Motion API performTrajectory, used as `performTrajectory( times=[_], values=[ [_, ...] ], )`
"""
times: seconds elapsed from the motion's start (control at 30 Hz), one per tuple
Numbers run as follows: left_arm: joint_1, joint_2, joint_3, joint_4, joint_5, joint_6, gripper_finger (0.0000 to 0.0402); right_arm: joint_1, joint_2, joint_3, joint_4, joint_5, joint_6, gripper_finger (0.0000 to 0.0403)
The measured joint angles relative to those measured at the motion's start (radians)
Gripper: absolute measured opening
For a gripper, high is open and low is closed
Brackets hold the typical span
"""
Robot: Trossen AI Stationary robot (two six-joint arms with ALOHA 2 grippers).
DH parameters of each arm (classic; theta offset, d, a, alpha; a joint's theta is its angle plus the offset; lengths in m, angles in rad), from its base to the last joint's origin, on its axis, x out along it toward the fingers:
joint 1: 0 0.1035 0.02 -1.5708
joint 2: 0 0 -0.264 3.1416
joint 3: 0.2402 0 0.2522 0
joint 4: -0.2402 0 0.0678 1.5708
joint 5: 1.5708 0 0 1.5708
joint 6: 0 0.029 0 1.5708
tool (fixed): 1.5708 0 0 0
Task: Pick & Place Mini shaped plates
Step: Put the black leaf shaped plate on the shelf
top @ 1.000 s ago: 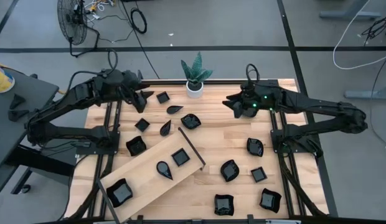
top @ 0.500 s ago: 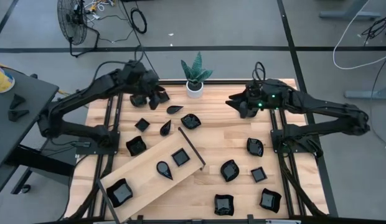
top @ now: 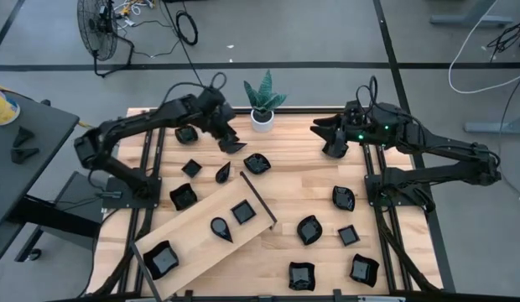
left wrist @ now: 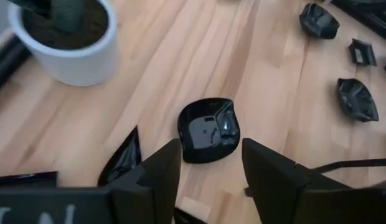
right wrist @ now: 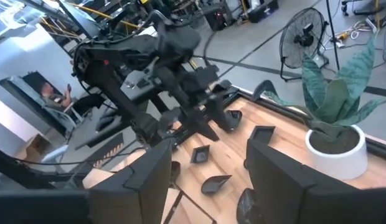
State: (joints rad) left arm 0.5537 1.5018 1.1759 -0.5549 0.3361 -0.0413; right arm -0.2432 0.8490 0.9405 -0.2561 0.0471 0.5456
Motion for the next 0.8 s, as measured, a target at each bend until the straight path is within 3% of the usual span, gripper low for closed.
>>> performTrajectory(
  times=[0.2,0.33,0.8],
  values=[
    [-0.002,0.109,0.0,0.054,0.085,-0.038,0.0232,0.0,0.0,0.0,0.0,0.0,0.034,0.021],
    [-0.018,0.162,0.0,0.079,0.074,-0.04,0.0251,0.0,0.0,0.0,0.0,-0.001,0.049,0.021],
    [-0.035,0.292,0.0,0.134,0.059,-0.017,0.0239,0.0,0.0,0.0,0.001,-0.003,0.049,0.021]
  ],
)
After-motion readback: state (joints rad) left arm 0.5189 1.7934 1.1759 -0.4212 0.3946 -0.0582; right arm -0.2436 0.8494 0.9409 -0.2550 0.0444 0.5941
